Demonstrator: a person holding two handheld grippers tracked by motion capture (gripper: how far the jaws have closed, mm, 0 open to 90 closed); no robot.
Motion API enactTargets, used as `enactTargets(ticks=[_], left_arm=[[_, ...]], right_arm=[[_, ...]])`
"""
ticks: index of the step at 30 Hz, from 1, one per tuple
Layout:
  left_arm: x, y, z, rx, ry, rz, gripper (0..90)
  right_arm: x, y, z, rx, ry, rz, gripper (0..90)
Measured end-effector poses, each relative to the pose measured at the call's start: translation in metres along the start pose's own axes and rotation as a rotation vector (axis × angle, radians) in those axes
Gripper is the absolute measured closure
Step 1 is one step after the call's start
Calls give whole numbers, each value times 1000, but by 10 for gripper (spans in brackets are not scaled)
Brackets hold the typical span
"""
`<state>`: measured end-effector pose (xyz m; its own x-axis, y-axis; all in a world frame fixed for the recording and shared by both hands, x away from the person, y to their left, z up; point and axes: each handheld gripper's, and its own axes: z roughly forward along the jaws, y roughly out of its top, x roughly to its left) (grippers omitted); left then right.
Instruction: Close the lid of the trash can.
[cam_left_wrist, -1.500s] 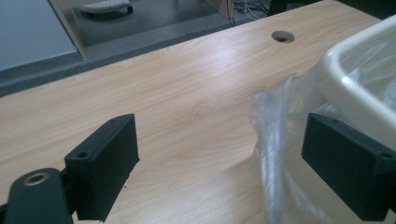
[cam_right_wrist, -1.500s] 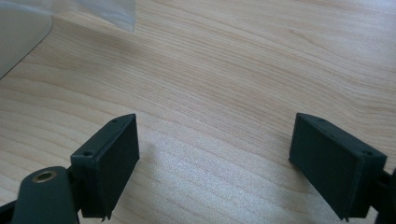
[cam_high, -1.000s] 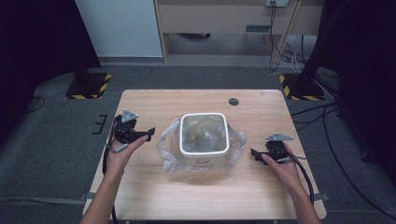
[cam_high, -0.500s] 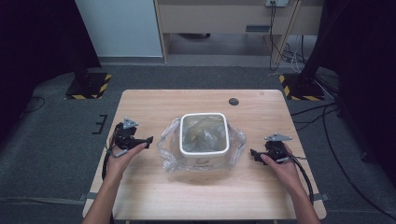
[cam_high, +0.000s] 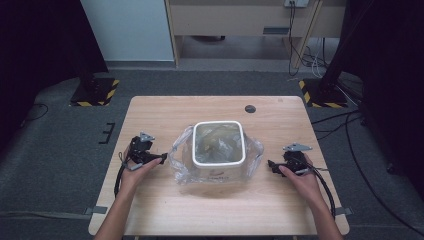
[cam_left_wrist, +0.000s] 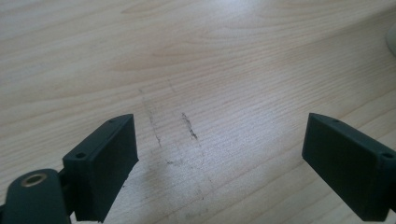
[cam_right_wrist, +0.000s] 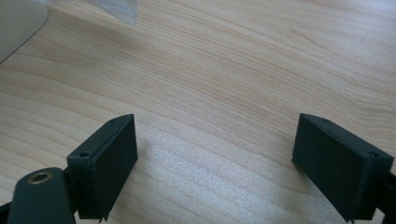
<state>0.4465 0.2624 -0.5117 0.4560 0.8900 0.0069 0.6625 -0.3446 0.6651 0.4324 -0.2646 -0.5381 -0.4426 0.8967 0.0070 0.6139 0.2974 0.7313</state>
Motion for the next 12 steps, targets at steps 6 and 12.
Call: enactTargets(ticks=[6,12], left_arm=[[-4,-1,7,32,-1,10,93],[-4,-1,11,43,0,7,91]], right_arm=[[1,0,0,3,1,5,136],[1,0,0,3,0,4,134]])
